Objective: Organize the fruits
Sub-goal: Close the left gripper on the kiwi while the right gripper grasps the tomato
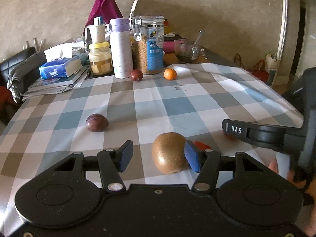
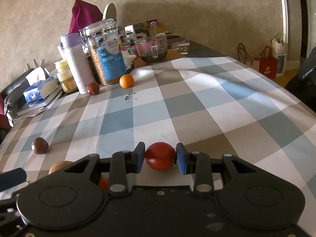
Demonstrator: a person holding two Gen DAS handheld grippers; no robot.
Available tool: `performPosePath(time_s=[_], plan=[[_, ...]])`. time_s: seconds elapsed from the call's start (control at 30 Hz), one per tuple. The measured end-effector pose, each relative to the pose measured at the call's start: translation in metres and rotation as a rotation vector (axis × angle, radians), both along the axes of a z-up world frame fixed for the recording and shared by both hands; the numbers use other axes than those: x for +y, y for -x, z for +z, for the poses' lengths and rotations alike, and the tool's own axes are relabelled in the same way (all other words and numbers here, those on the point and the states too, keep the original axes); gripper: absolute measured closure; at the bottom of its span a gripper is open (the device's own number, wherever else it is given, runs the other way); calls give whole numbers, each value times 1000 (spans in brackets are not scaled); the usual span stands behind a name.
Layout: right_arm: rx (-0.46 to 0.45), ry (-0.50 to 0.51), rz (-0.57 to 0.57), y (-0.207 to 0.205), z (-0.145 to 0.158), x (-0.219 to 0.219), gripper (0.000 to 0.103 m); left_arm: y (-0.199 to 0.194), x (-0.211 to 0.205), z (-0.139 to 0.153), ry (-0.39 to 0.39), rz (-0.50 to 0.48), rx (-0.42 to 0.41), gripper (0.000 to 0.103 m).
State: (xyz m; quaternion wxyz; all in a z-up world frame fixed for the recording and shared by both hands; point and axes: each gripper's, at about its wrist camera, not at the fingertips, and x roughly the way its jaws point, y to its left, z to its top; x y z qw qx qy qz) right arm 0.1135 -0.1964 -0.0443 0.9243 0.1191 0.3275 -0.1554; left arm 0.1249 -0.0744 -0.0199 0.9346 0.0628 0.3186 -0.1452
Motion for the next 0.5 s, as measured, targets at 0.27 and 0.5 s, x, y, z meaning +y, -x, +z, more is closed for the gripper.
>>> performPosePath(time_s=[0.27,0.5], plan=[[-4,-10,-13,1,0,-1,68,-10,-22,-8,-50,12,20,40],[-6,-18,-19,2,0,-3,68,-12,-17,-16,-41,49,18,30]])
